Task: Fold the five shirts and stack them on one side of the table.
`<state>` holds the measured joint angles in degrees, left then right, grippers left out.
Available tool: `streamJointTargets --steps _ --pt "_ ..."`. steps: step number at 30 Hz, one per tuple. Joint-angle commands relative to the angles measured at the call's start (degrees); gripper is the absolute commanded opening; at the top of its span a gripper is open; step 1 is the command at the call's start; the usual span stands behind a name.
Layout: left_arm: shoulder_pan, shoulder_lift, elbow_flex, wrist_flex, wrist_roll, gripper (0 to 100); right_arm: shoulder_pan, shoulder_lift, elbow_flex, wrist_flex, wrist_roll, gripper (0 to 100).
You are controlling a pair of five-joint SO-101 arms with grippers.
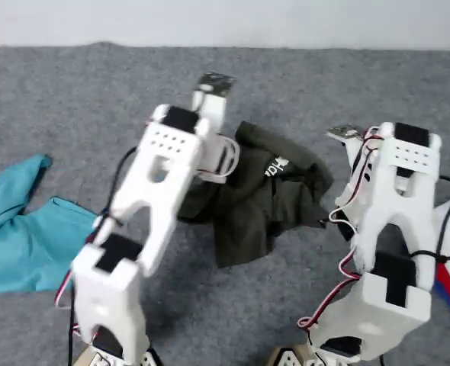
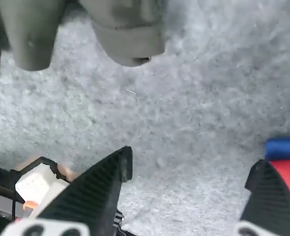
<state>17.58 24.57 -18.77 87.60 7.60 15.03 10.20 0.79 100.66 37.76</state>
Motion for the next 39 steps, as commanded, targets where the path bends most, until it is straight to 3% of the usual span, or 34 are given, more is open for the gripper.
streamJointTargets --steps 1,7,13,20,24,30,33,39 --pt "3.43 12.13 -18.86 6.15 0.79 21 0.66 -2.59 -0.18 2.15 0.79 36.9" --pt "2.99 26.81 -37.85 13.10 0.79 16 0.84 -2.95 -0.18 2.15 0.70 36.9" --pt "0.26 29.01 -46.99 13.01 0.79 1 0.57 -2.51 -0.09 2.15 0.44 36.9" --pt "-5.36 29.19 -52.62 12.84 0.79 1 0.48 -2.42 -0.09 2.15 0.35 36.9" --pt "-14.33 29.27 -52.88 10.46 0.70 1 0.75 -2.42 0.00 2.24 0.53 36.9" --pt "-29.89 29.36 -52.70 -1.14 1.14 1 -0.75 -2.95 4.57 2.15 0.88 36.9" --pt "-30.77 28.84 -52.97 -1.67 0.88 5 -3.47 -3.03 7.65 2.07 2.29 36.9" --pt "-29.45 29.01 -53.76 6.51 2.29 19 -7.43 -3.91 8.35 2.07 2.73 36.9"
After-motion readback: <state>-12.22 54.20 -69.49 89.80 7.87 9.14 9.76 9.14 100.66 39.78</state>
